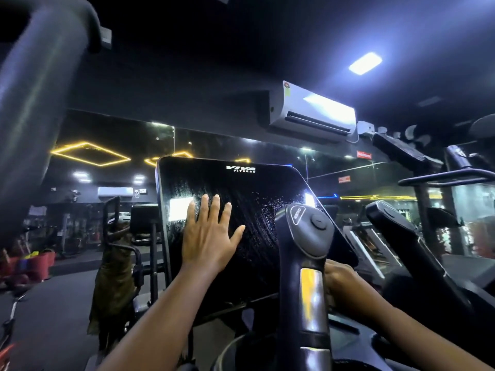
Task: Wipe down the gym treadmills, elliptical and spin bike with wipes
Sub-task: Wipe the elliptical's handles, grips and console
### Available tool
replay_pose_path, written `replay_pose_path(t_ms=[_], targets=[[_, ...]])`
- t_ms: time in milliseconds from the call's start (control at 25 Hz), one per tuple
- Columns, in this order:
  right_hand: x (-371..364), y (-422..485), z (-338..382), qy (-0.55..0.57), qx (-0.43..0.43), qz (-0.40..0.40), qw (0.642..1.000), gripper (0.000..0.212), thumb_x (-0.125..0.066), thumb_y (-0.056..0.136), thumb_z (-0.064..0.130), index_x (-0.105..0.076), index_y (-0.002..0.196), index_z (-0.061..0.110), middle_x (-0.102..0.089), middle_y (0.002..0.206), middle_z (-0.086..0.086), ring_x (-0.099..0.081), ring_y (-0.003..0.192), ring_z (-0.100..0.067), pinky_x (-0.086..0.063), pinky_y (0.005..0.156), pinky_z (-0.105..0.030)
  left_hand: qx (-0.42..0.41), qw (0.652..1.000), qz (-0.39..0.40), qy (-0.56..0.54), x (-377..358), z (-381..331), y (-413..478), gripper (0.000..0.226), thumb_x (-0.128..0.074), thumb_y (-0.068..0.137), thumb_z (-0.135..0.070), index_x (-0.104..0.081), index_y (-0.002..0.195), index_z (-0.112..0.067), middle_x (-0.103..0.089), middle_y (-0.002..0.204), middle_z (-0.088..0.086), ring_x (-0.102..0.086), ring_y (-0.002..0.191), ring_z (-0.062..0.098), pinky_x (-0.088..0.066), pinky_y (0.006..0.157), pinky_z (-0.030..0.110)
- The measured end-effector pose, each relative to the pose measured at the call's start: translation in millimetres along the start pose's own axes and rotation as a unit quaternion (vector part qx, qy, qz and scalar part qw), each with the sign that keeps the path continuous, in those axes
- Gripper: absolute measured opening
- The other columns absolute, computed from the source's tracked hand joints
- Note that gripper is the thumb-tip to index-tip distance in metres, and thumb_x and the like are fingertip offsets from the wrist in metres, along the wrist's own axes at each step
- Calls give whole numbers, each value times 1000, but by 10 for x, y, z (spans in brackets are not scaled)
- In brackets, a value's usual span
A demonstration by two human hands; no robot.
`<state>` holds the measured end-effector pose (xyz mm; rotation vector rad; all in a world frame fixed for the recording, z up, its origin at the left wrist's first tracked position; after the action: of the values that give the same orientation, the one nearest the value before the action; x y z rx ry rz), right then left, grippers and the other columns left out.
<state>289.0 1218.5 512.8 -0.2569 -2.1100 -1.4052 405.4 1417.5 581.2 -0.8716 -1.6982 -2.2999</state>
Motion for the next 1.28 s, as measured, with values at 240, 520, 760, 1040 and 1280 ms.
replay_pose_path(t_ms=[240,520,760,1040,1280], targets=[[209,991,-469,90,-81,-114,986,28,-63,70,-4,-74,94,7,-69,95,7,-62,87,-2,-41,84,-3,2,1000,18,-18,-83,11,26,96,16,90,-61,-56,133,-14,-49,141,16,-41,134,35,-13,109,48],[-216,2262,-606,-1,-27,-25,999,47,-57,75,-13,-68,113,13,-65,119,-3,-59,112,-20,-46,96,-34,1,1000,-1,-12,-73,15,21,104,25,84,-62,-50,138,-16,-43,146,13,-34,139,33,-10,111,47],[-109,1177,-480,125,-93,-18,988,41,-47,71,-9,-69,103,3,-70,106,-2,-59,103,-5,-41,92,-18,7,1000,-12,-1,-49,3,31,109,34,62,-64,-10,153,-24,-4,161,6,3,148,26,15,110,43],[-102,145,-355,12,1,-23,1000,41,-44,61,6,-66,90,23,-63,91,9,-51,73,-4,-42,64,-15,3,999,33,34,20,10,-5,78,7,85,-58,-11,152,-24,-7,161,5,-1,148,25,1,119,45],[37,56,-274,115,-99,-16,988,37,-54,67,-2,-74,94,11,-72,99,0,-65,90,-9,-41,86,-7,-2,998,48,31,71,-7,-21,64,-14,97,-54,-11,152,-21,-7,160,6,0,148,26,1,119,45]])
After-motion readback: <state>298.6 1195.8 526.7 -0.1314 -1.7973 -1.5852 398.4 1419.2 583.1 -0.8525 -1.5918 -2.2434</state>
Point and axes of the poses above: each hand's wrist, its own y-axis towards the middle knuckle, its own x-axis out of the back of the hand, z = x × y, the point moved 2 cm from there along y, towards the middle knuckle
